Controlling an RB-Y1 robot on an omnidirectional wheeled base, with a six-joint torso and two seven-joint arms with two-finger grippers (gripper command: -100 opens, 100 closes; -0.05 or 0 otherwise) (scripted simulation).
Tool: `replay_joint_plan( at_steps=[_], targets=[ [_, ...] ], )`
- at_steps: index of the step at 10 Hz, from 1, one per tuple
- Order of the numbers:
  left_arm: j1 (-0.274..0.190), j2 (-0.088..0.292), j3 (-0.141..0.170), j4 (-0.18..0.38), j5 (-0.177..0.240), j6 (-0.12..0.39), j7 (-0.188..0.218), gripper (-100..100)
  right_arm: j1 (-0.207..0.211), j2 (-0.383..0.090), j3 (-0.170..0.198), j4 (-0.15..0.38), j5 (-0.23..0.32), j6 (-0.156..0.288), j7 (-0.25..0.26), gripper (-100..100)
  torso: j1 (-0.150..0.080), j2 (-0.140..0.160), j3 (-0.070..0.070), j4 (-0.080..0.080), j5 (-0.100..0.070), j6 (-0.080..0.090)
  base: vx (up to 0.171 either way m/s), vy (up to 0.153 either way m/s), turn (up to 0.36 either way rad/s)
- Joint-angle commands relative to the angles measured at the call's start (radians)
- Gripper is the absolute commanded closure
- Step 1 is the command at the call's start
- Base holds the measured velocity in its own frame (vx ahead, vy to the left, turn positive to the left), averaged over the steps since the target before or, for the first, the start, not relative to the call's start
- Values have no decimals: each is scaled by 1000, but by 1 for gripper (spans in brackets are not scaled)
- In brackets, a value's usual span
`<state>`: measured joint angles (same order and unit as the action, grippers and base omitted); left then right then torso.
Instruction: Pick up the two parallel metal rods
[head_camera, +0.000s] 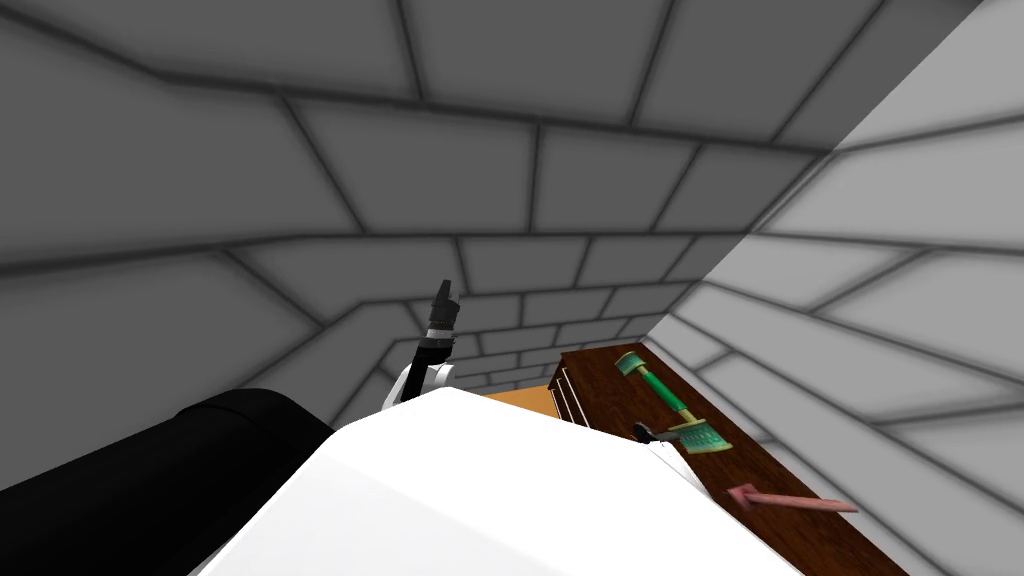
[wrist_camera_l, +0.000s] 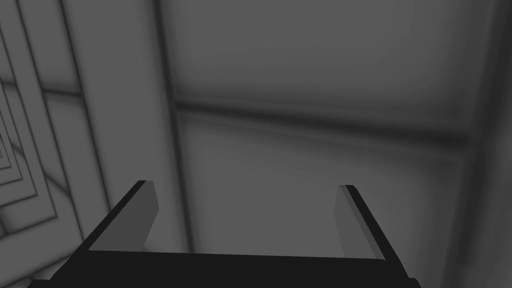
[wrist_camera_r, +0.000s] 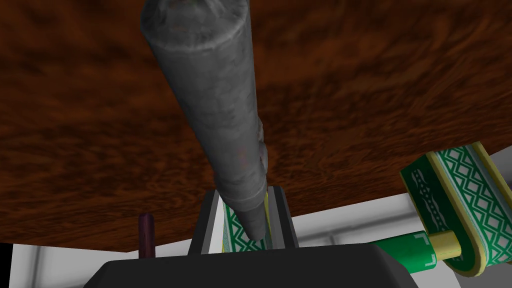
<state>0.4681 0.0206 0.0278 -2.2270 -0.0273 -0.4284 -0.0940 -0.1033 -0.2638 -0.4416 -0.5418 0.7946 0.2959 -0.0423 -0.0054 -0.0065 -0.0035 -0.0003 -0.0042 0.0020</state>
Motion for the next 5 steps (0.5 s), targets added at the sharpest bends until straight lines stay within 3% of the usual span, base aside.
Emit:
replay_joint_plan(
  at_steps=[1,2,5],
  targets=[
    [0,0,0,0,0,0,0,0,-2,-24,50,8,40,50,-50,100,0,0,0,0,0,0,16,10,-260],
    [0,0,0,0,0,0,0,0,-2,-24,80,8,40,54,-72,100,0,0,0,-1,1,3,11,12,-242],
    [0,0,0,0,0,0,0,0,-2,-24,170,8,40,54,-162,100,0,0,0,0,0,-1,-2,2,10]
  ],
)
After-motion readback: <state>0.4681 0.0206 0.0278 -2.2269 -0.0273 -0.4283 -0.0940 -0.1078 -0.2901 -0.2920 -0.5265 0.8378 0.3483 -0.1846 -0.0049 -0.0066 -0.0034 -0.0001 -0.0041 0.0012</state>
